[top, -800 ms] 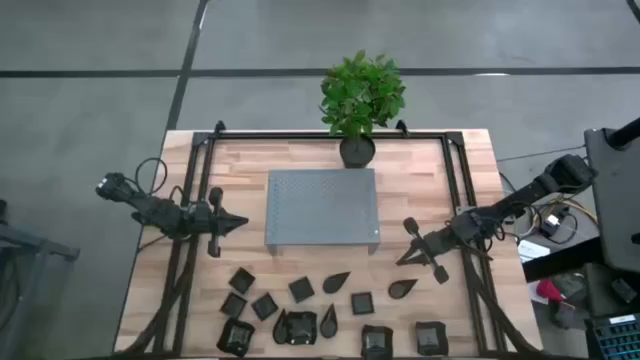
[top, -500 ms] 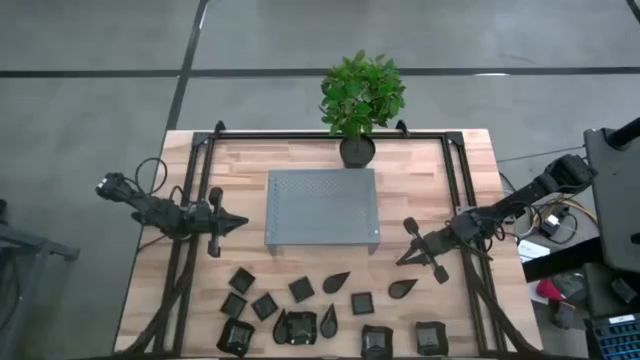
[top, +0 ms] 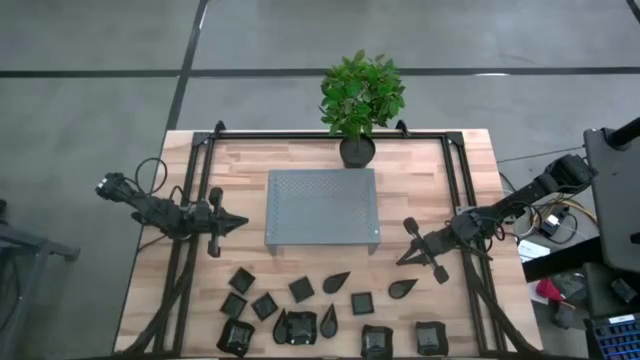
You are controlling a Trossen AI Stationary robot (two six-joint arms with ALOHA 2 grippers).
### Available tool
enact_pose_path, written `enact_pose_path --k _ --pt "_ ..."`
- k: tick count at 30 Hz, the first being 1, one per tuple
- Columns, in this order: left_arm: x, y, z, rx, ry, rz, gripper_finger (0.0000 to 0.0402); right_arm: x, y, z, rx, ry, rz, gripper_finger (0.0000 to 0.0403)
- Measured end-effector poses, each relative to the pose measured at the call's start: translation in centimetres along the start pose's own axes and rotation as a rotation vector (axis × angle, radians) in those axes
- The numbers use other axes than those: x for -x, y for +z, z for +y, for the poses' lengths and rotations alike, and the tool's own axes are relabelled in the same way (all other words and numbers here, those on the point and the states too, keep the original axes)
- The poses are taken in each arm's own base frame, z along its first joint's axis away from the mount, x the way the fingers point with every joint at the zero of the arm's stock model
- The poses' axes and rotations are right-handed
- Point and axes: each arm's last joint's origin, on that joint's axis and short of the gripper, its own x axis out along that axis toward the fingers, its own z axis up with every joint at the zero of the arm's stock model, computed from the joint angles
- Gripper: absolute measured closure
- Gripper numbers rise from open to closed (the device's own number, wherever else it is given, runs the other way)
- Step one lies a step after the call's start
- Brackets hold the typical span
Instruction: Pick & Place Mini shaped plates
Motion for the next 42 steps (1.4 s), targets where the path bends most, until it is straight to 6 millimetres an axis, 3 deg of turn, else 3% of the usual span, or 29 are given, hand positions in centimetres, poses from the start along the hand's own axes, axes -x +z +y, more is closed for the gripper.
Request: enact_pose_path --k 26,38,42 --pt "0.0 0.0 0.0 0.0 0.0 0.0 0.0401 0.0 0.2 0.0 0.048 0.001 -0.017 0.0394" --pt "0.0 0.0 0.0 0.0 0.0 0.0 0.0401 0.1 1.3 0.1 -0.515 0.044 -0.127 0.0394" --pt "0.0 0.0 0.0 0.001 -0.001 -0.001 0.0401 0.3 2.2 0.1 -0.521 0.051 -0.233 0.0394"
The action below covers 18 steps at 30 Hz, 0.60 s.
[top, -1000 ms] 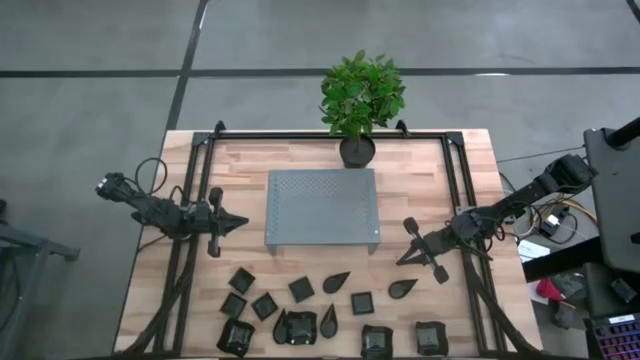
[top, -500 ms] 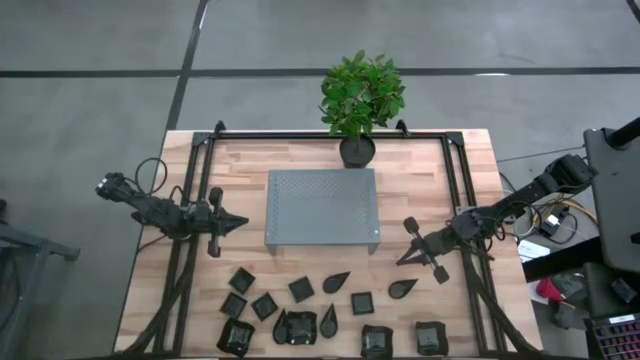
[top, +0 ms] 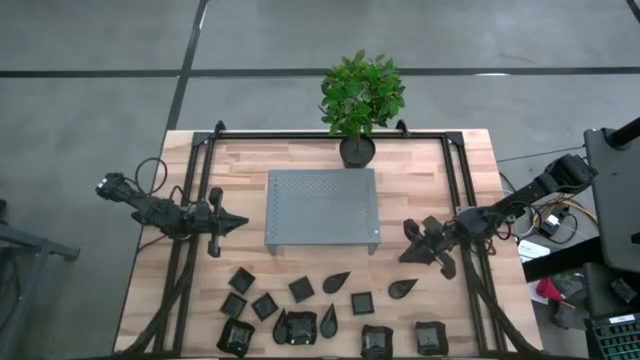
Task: Pick & Place Mini shaped plates
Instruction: Put the black distorted square plate on the shelf
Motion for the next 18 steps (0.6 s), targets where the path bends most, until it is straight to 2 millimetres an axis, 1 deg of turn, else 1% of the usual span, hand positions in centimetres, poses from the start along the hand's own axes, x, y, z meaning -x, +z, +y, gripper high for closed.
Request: enact_pose_path --k 2,5,10,12,15,18 --pt "0.0 0.0 0.0 0.0 0.0 0.0 0.0401 0.0 0.4 0.3 0.008 0.022 -0.04 0.0394" --pt "0.0 0.0 0.0 0.0 0.001 0.0 0.0401 -0.4 0.9 0.8 -0.016 0.05 -0.044 0.0394" --pt "0.0 0.0 0.0 0.001 0.001 -0.001 0.0401 -2.0 2.4 2.9 -0.018 0.076 -0.009 0.0394" --pt "0.0 0.0 0.0 0.001 0.001 -0.002 0.0401 -2.8 3.0 3.8 -0.014 0.031 0.044 0.0394" --pt "0.0 0.0 0.0 0.001 0.0 -0.002 0.0401 -3.6 3.4 4.5 -0.034 -0.091 0.213 0.0394" --pt "0.0 0.0 0.0 0.001 0.0 -0.002 0.0401 -4.0 4.0 5.1 -0.147 -0.244 0.324 0.0394"
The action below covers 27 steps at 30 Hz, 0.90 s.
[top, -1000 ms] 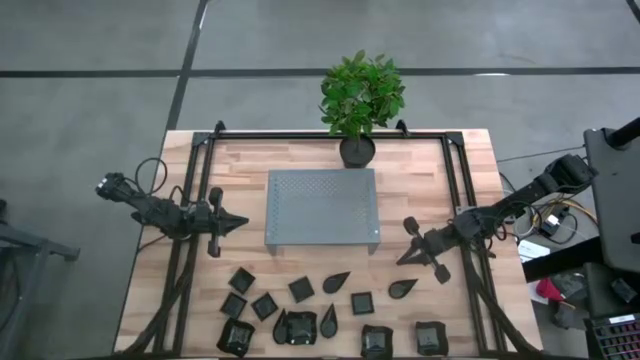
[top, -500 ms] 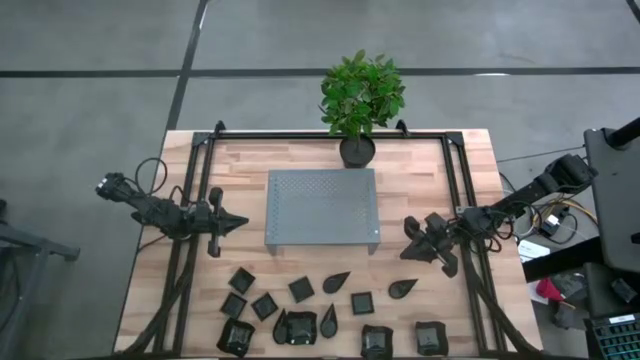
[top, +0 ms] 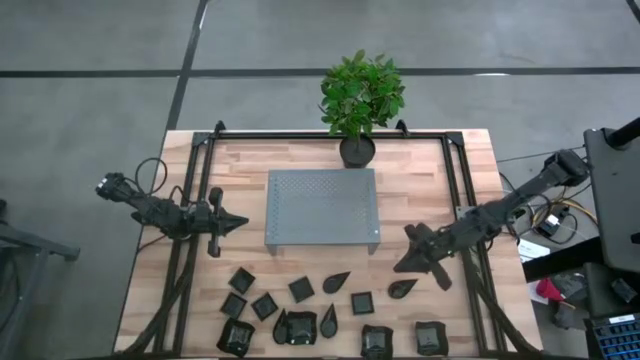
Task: Pick & Place Mini shaped plates
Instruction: Put the black distorted square plate on the shelf
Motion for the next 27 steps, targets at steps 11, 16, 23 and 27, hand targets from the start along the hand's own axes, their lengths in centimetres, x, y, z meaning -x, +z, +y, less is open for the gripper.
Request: enact_pose_path --k 11,16,23,27 --pt "0.0 0.0 0.0 0.0 0.0 0.0 0.0401 -2.5 -0.5 5.1 -0.253 -0.136 0.23 0.0394" --pt "0.0 0.0 0.0 0.001 0.0 -0.001 0.0401 -4.1 -1.9 7.4 -0.335 -0.32 0.427 0.0394" --pt "0.0 0.0 0.0 0.0 0.0 -0.001 0.0401 -5.7 -3.5 11.8 -0.251 -0.595 0.649 0.0394" --pt "0.0 0.0 0.0 0.001 0.0 -0.001 0.0401 -7.4 -4.8 14.1 -0.192 -0.658 0.727 0.0394"
